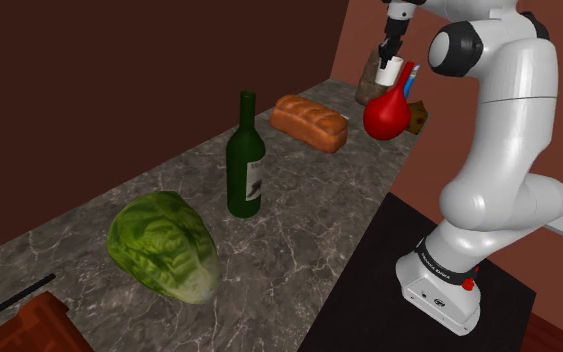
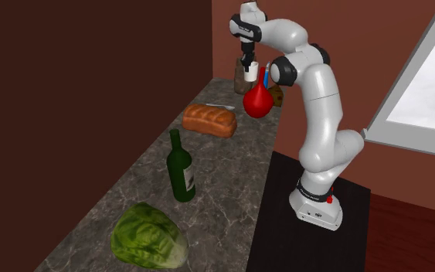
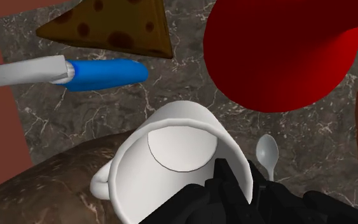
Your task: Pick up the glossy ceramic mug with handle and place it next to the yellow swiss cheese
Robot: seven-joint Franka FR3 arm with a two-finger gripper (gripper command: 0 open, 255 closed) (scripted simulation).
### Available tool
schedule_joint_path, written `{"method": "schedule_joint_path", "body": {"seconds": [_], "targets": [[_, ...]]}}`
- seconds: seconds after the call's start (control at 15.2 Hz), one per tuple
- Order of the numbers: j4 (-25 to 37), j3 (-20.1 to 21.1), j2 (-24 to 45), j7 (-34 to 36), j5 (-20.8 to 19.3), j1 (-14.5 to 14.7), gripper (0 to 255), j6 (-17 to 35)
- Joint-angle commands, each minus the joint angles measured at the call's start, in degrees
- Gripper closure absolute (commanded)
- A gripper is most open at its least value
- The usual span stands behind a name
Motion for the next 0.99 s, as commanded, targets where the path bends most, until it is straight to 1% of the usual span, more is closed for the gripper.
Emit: {"method": "schedule_joint_path", "body": {"seconds": [0.0,0.4,0.92], "targets": [[-2.56,-0.03,-0.52,0.08,-0.11,0.22,255,2.0],[-9.25,-0.04,-1.75,0.33,-0.32,0.8,255,7.43],[-15.87,0.04,-2.01,0.6,-0.38,1.22,255,13.75]]}}
